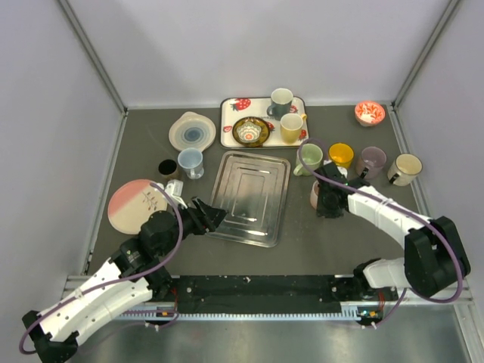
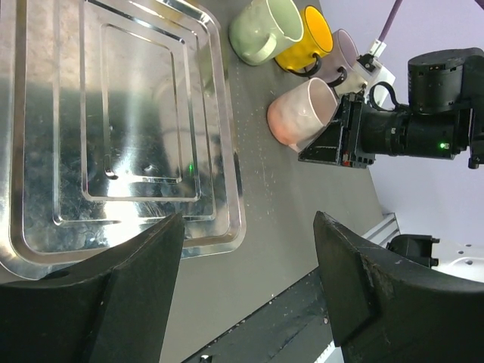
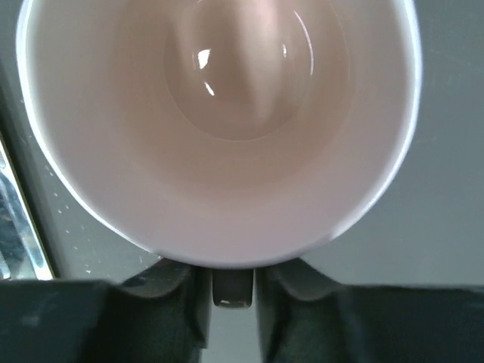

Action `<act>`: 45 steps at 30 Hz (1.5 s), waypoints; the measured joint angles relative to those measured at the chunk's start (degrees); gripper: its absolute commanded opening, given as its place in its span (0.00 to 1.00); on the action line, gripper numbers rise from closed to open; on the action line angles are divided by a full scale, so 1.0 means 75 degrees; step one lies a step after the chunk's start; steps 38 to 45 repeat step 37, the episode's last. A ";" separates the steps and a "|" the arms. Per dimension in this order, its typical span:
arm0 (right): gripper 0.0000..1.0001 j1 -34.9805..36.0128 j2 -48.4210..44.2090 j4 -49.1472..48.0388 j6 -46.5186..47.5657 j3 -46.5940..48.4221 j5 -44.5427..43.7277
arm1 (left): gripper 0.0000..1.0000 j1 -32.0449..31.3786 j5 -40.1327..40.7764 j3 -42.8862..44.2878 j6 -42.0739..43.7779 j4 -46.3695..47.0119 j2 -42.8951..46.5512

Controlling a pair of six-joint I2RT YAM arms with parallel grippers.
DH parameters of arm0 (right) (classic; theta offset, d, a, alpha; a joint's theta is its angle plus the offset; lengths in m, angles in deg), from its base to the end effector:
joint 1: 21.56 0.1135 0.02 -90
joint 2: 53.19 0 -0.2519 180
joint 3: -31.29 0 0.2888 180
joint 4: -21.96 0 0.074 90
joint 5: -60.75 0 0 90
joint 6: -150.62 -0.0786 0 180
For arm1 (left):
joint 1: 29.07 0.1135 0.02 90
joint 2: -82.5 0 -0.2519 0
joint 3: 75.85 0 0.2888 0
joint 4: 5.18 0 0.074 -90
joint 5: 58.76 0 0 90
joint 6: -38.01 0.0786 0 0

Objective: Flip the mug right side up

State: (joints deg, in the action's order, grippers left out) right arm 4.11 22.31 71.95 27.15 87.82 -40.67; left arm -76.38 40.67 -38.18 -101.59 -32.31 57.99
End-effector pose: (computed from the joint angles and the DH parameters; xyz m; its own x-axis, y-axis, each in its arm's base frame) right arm 0.2630 0.1091 0.1225 -0.9006 0.1669 -0.4014 0.1632 0.9856 0.0438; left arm 0.1580 -0.1523 0.2472 -0.5762 -0.4834 -0.6591 0.2754 0.6444 -0.7134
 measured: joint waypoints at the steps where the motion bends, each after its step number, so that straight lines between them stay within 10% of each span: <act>1: 0.41 -0.0009 0.0000 -0.0009 -0.0009 -0.0009 0.0003 | 0.75 0.0000 0.0003 0.0000 0.0000 0.0003 0.0000; 5: 0.90 -0.0009 -0.0184 -0.0058 -0.0035 -0.0105 0.0204 | 0.75 0.0000 0.0009 0.0000 0.0006 -0.0006 -0.0003; 8: 0.99 0.0023 -0.0793 0.0041 0.0052 -0.0134 0.0318 | 0.76 0.0000 0.0050 0.0000 0.0012 -0.0064 -0.0020; 21: 0.99 0.1673 -0.3768 0.1154 0.0312 0.1483 -0.0012 | 0.77 0.0000 0.0233 0.0239 0.0219 -0.0469 -0.1005; 31: 0.99 0.5893 -0.3465 0.0501 0.0930 0.1530 -0.3943 | 0.79 0.0000 0.0495 0.1545 0.0845 -0.1285 -0.2372; 45: 0.99 0.6094 -0.2952 -0.0041 0.1105 0.1163 -0.5042 | 0.77 0.0000 0.0752 0.1734 0.0708 -0.1571 -0.2620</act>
